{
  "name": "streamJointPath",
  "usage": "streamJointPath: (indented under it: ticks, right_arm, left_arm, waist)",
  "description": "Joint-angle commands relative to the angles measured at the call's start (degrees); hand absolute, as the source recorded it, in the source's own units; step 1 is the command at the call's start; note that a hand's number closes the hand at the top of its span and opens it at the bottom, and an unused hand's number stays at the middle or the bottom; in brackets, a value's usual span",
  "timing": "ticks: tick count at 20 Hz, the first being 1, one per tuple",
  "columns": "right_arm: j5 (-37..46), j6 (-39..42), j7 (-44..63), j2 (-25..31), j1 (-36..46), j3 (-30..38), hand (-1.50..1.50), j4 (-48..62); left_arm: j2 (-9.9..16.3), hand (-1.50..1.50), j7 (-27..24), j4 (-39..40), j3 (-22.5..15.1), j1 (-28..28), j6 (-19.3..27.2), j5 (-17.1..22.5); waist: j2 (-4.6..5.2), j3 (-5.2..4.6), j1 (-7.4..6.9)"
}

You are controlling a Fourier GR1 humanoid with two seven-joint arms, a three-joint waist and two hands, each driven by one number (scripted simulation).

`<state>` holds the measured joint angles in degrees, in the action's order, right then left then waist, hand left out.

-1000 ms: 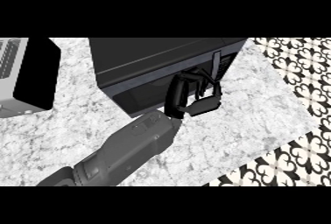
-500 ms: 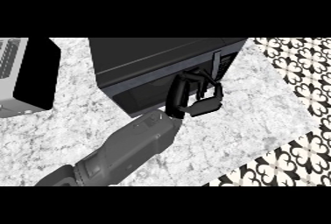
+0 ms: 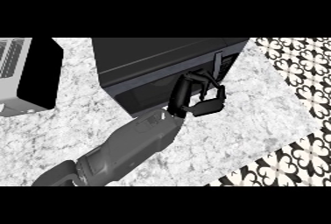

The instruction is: Pick up the milk, place it into the microwave and close the microwave

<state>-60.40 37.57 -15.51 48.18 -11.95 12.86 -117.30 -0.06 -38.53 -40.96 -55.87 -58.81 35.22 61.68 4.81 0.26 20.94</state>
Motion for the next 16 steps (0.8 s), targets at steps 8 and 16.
streamJointPath:
  ticks: [8,16]
  right_arm:
    - [-2.27,0.34,0.21,0.73,-1.92,2.35,-1.5,-0.6]
    - [-3.43,-0.53,1.46,1.68,-4.1,3.82,-1.5,-2.12]
  left_arm:
    - [0.06,1.5,3.17,7.97,1.48,2.55,4.5,5.55]
    - [0.06,-1.5,1.97,7.73,-0.36,3.78,3.46,7.9]
  waist:
    - [-0.39,-0.24,-3.17]
    - [-0.83,-0.37,-4.55]
